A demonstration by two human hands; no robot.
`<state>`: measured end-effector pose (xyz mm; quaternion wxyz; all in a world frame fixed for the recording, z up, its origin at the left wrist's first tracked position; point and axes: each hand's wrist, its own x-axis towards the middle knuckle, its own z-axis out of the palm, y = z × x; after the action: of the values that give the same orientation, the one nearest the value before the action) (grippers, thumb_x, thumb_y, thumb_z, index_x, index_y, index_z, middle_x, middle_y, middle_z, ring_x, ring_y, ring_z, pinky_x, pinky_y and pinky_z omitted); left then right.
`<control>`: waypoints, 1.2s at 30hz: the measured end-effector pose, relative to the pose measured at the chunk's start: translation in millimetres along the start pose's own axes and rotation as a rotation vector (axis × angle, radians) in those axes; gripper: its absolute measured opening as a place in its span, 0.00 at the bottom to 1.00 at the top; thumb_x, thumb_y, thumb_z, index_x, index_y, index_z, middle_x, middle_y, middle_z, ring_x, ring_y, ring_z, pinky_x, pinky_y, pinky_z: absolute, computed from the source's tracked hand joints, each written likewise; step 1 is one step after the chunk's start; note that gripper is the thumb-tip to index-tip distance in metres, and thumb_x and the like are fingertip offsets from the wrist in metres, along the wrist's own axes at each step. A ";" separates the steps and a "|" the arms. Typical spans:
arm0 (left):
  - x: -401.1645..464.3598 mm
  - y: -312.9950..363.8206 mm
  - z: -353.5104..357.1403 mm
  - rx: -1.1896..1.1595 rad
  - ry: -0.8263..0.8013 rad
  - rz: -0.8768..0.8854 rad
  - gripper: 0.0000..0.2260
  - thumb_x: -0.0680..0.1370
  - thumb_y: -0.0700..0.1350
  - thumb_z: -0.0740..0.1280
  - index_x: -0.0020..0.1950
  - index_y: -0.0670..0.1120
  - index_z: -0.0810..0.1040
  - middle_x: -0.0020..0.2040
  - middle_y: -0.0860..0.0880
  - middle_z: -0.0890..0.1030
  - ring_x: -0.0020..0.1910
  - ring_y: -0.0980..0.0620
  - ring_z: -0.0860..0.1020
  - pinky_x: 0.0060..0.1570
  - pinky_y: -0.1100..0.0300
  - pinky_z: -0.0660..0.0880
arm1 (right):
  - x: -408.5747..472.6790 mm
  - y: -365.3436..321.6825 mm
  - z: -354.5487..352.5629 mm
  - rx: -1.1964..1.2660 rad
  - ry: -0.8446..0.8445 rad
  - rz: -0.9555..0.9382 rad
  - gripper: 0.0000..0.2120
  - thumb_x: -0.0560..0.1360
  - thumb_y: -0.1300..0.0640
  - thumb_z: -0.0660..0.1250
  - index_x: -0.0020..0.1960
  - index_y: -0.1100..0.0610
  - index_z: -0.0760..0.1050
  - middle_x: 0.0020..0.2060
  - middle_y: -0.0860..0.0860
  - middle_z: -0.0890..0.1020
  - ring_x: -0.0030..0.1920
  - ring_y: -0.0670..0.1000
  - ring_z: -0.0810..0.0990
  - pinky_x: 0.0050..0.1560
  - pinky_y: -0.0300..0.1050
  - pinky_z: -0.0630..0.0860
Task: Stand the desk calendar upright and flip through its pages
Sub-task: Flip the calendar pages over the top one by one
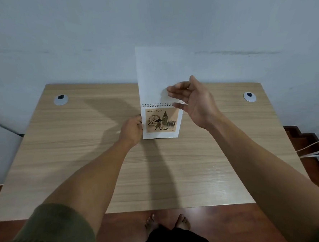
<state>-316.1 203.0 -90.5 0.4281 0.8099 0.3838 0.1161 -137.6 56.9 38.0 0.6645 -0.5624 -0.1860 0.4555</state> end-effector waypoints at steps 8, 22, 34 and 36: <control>5.6 -6.4 1.6 -0.018 0.002 -0.009 0.18 0.76 0.31 0.57 0.50 0.47 0.84 0.33 0.58 0.79 0.34 0.63 0.76 0.42 0.64 0.72 | 6.1 48.3 0.3 -1.323 -0.122 -0.433 0.23 0.82 0.61 0.62 0.76 0.56 0.70 0.73 0.53 0.76 0.75 0.53 0.71 0.77 0.55 0.62; 10.1 -7.3 4.9 -0.016 0.008 0.034 0.19 0.76 0.31 0.58 0.53 0.49 0.84 0.33 0.56 0.78 0.38 0.48 0.79 0.46 0.57 0.77 | 30.0 74.9 12.2 -1.530 -0.045 -0.375 0.27 0.77 0.50 0.64 0.75 0.51 0.65 0.70 0.50 0.73 0.75 0.55 0.65 0.79 0.58 0.47; 10.8 -11.7 4.0 -0.088 -0.026 -0.006 0.23 0.77 0.32 0.56 0.57 0.53 0.83 0.46 0.48 0.85 0.48 0.43 0.84 0.53 0.44 0.83 | 0.7 115.7 -26.1 -0.748 0.487 -0.050 0.19 0.78 0.65 0.63 0.69 0.61 0.70 0.58 0.55 0.78 0.58 0.55 0.78 0.58 0.51 0.77; 11.0 -10.8 3.7 -0.102 -0.032 -0.016 0.23 0.77 0.32 0.56 0.58 0.53 0.83 0.43 0.49 0.84 0.49 0.43 0.84 0.54 0.45 0.83 | 2.5 120.1 -28.8 -0.726 0.425 0.038 0.15 0.78 0.64 0.65 0.64 0.60 0.72 0.52 0.53 0.80 0.55 0.57 0.81 0.51 0.47 0.76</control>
<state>-312.4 212.4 -102.8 0.4758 0.7856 0.3771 0.1191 -162.0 36.6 -81.3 0.4382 -0.8449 -0.1831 0.2464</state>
